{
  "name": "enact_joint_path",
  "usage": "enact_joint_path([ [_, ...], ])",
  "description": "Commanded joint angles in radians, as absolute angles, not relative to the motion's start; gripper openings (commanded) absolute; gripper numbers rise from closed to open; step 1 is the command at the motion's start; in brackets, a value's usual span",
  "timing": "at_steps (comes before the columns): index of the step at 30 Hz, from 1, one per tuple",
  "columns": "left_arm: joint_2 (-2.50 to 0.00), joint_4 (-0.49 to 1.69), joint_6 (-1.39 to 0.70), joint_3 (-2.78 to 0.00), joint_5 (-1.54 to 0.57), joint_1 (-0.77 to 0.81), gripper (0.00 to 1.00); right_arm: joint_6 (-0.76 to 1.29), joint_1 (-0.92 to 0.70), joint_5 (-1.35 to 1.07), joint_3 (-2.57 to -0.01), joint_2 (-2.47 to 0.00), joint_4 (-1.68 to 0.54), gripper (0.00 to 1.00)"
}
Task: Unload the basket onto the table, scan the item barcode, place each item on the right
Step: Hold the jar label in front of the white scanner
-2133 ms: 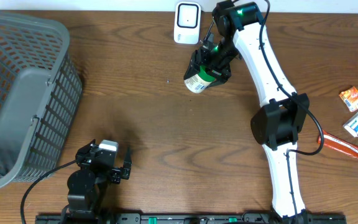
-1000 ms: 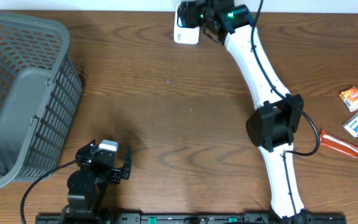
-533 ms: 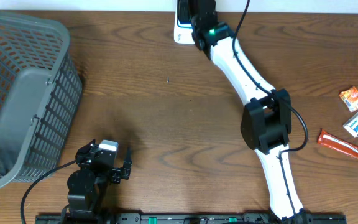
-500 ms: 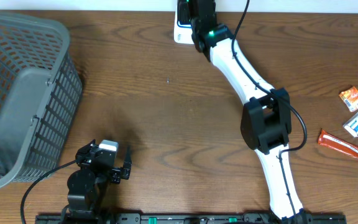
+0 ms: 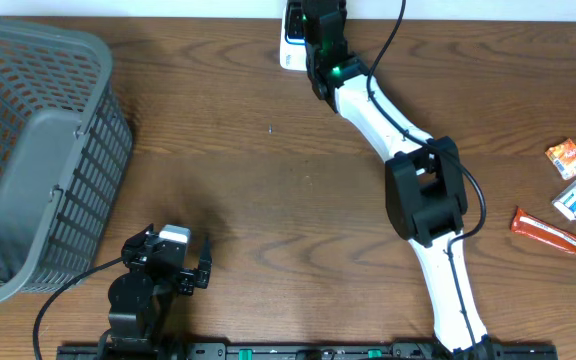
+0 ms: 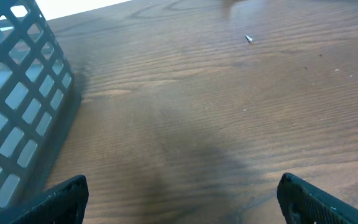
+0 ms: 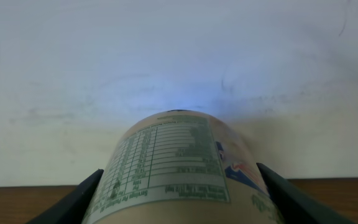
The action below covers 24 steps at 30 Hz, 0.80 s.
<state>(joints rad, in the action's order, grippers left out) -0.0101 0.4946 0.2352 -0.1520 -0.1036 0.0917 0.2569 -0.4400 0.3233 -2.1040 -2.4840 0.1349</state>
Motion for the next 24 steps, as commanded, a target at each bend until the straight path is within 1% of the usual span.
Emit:
enact_joint_path([
  [1,-0.005,0.508,0.226,-0.140,-0.112,0.088,0.98,0.259,-0.453,0.346,-2.109,-2.537,0.165,0.50],
  [7,-0.005,0.508,0.226,-0.140,-0.112,0.088,0.98,0.230,-0.455,0.355,-2.109,-2.585,0.232,0.51],
  [12,-0.005,0.508,0.226,-0.140,-0.112,0.088,0.98,0.230,-0.461,0.354,-2.109,-2.588,0.229,0.50],
  [16,-0.005,0.508,0.226,-0.140,-0.112,0.088,0.98,0.199,-0.474,0.355,-2.115,-2.579,0.226,0.51],
  [18,-0.005,0.508,0.226,-0.140,-0.112,0.088,0.98,0.193,-0.477,0.355,-2.115,-2.553,0.182,0.52],
  [20,-0.005,0.508,0.226,-0.140,-0.112,0.088,0.98,0.193,-0.479,0.355,-2.115,-2.505,0.106,0.50],
  [22,-0.005,0.508,0.226,-0.140,-0.112,0.088,0.98,0.196,-0.479,0.354,-2.115,-2.447,0.014,0.48],
  [24,-0.005,0.508,0.226,-0.140,-0.112,0.088,0.98,0.204,-0.476,0.353,-2.115,-2.378,-0.100,0.47],
])
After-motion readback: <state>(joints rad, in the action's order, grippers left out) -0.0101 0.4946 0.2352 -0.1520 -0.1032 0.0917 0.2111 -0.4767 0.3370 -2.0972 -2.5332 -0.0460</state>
